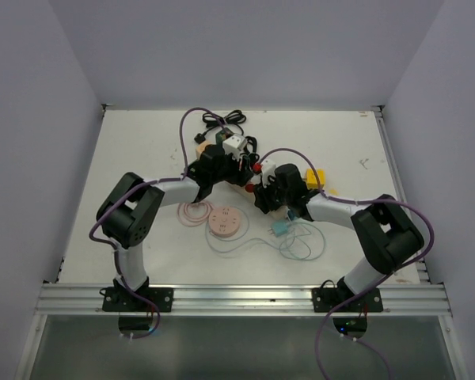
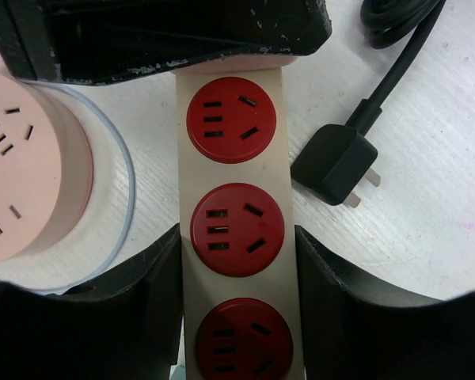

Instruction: Pull the plug off the socket

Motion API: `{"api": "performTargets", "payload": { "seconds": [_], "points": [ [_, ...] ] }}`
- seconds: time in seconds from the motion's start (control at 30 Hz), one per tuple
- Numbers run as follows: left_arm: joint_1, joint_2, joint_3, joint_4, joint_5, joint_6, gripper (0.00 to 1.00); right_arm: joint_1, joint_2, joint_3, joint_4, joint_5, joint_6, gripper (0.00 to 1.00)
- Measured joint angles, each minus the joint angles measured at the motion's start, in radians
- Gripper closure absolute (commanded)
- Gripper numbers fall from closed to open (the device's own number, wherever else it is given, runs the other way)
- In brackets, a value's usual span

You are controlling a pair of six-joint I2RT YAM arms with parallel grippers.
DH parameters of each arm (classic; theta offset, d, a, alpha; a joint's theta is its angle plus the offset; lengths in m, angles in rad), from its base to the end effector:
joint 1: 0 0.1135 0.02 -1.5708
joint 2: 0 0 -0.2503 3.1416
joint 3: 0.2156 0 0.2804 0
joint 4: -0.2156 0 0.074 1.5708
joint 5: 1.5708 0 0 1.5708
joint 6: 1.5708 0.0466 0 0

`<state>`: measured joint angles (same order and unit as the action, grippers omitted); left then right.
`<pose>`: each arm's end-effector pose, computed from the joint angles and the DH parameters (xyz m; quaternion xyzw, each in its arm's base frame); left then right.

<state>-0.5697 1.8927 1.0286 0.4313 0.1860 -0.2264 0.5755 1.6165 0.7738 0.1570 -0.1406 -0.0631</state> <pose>0.3586 -0.2400 0.1313 0.1926 0.8179 -0.2801 0.4642 0.2913 0.1968 0.1229 -0.3115 0.8464 0.1697 0.3972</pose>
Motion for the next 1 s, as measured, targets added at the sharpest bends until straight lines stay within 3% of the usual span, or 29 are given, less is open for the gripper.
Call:
{"api": "performTargets", "payload": {
  "seconds": [0.13, 0.23, 0.43, 0.57, 0.7, 0.9, 1.0],
  "points": [
    [0.0, -0.013, 0.0, -0.018, -0.009, 0.004, 1.0, -0.001, 0.0, 0.005, -0.003, -0.009, 0.004, 1.0],
    [0.0, -0.029, -0.008, -0.011, -0.016, 0.011, 1.0, -0.023, -0.005, 0.008, -0.003, -0.05, 0.038, 1.0],
    [-0.009, -0.106, -0.113, 0.123, -0.054, 0.001, 1.0, -0.123, -0.033, 0.007, 0.011, -0.301, 0.133, 1.0],
    [-0.01, -0.123, -0.138, 0.157, -0.065, -0.016, 1.0, -0.139, -0.038, 0.007, 0.021, -0.358, 0.159, 1.0],
    [-0.01, -0.121, -0.113, 0.118, -0.061, -0.019, 1.0, -0.126, -0.054, 0.009, 0.0, -0.325, 0.132, 1.0],
    [-0.001, -0.079, 0.027, -0.057, -0.058, 0.013, 1.0, -0.021, -0.071, 0.065, -0.086, -0.082, 0.04, 1.0],
    [-0.001, -0.059, 0.097, -0.141, -0.051, 0.037, 1.0, -0.013, -0.071, 0.073, -0.095, -0.04, 0.019, 1.0]
  ]
}}
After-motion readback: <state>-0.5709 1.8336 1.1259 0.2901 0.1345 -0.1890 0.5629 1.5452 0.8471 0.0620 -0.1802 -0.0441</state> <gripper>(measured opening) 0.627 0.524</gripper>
